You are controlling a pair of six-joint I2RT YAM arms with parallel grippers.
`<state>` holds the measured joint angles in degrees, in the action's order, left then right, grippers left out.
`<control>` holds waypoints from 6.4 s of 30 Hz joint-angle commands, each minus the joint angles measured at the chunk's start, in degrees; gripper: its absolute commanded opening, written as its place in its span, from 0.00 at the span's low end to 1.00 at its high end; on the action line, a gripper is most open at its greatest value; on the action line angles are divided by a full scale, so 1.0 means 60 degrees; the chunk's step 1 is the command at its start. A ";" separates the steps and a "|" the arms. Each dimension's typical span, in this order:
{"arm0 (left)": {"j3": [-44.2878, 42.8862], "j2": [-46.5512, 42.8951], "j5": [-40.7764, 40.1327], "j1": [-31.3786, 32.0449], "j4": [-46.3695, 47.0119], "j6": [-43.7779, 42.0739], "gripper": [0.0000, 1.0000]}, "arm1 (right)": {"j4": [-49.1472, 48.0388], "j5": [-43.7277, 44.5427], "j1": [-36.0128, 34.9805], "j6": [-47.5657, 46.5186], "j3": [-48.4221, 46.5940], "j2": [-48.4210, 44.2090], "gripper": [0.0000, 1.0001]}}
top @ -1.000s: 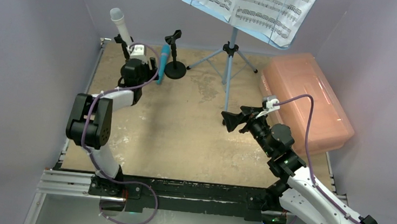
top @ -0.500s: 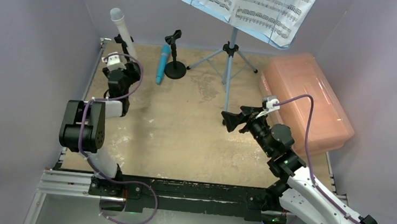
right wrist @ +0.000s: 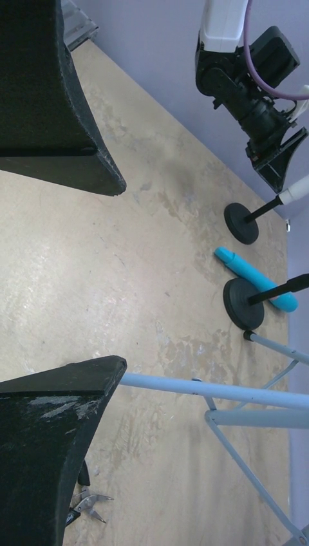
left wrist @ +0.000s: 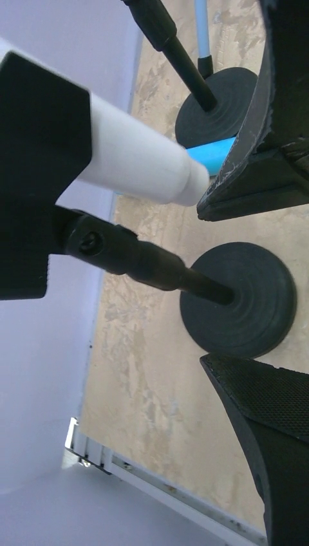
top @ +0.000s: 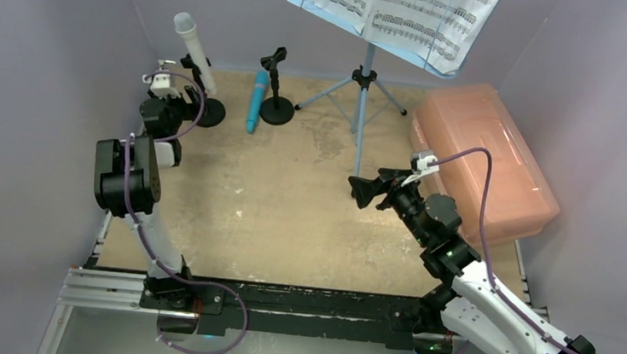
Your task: Pack up the instrument practice props
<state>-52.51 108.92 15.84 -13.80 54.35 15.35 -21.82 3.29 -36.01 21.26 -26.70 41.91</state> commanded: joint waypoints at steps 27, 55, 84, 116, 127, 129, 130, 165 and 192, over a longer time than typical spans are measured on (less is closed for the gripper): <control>-0.3551 0.3663 0.2752 -0.0322 0.1280 -0.0744 0.22 | -0.1206 0.0085 -0.0043 -0.0376 0.0205 0.0819 0.98; 0.2059 -0.3384 -0.0396 0.2184 0.0799 -0.1579 0.00 | -0.1001 -0.0515 -0.0048 -0.0273 0.0085 0.0104 0.98; 0.6672 -0.6666 -0.9274 1.0789 0.1002 -0.0038 0.00 | -0.0457 -0.1719 -0.0619 0.1242 -0.0836 0.0989 0.98; 0.6160 -0.2857 -1.2463 1.4481 0.3921 -0.0235 0.53 | -0.0815 0.0159 -0.3021 -0.0943 -0.1602 0.2106 0.98; 0.6479 -0.7714 -0.9971 1.4448 -0.2749 0.1450 0.76 | -0.1176 -0.0752 -0.3079 -0.0963 -0.1534 0.1916 0.98; 0.6469 -0.9077 -0.9569 1.4408 -0.3907 0.1251 0.78 | -0.1139 -0.0769 -0.3082 -0.1073 -0.1651 0.2016 0.98; 0.6449 -0.9594 -0.9268 1.4348 -0.4329 0.1081 0.78 | -0.1052 -0.0803 -0.3093 -0.1159 -0.1751 0.2105 0.98; 0.0890 -1.1138 -0.2161 1.1339 -1.2794 -0.4436 0.83 | -0.0835 -0.2597 -0.3094 -0.2708 -0.2716 0.3437 0.46; 0.0850 -0.9273 0.5346 0.7178 -1.2764 -0.5932 0.64 | -0.1136 -0.3395 -0.3086 -0.3294 -0.2252 0.2998 0.10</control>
<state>-46.15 52.47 42.11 29.63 -22.15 -17.47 -24.75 -14.52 -54.33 1.87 -40.23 61.06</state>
